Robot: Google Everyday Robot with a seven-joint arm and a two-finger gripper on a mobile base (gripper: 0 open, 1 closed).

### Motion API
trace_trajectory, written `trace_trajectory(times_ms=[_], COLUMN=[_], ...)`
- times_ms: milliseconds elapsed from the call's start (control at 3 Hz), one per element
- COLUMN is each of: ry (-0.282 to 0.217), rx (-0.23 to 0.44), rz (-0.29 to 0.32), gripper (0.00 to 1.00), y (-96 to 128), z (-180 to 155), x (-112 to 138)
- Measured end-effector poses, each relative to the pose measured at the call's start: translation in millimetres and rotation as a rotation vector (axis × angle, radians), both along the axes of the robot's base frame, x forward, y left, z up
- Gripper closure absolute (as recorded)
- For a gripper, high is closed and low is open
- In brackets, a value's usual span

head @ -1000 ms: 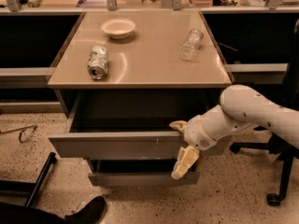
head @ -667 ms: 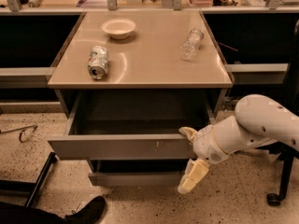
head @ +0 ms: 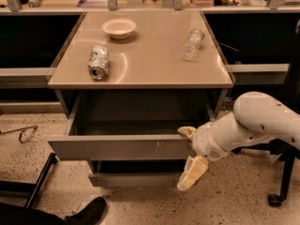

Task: Open top drawer

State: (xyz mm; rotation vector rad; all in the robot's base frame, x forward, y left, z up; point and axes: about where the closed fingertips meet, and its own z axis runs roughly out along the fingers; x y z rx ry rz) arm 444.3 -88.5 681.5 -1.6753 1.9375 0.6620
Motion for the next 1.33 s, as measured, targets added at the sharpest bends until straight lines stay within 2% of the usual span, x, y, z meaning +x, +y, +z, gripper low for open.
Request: trace_trajectory(times_ms=[333, 667, 1000, 1333], ry=[-0.031, -0.011, 0.054, 0.068], rx=[-0.009, -0.012, -0.009, -0.007], rz=[0.024, 0.043, 0.058, 0.063], gripper=[0.0, 0.0, 0.0, 0.0], y=[15.7, 25.9, 30.3, 30.8], z=[6.7, -3.7, -26.3, -25.5], x=[17.2, 25.6, 20.7, 16.9])
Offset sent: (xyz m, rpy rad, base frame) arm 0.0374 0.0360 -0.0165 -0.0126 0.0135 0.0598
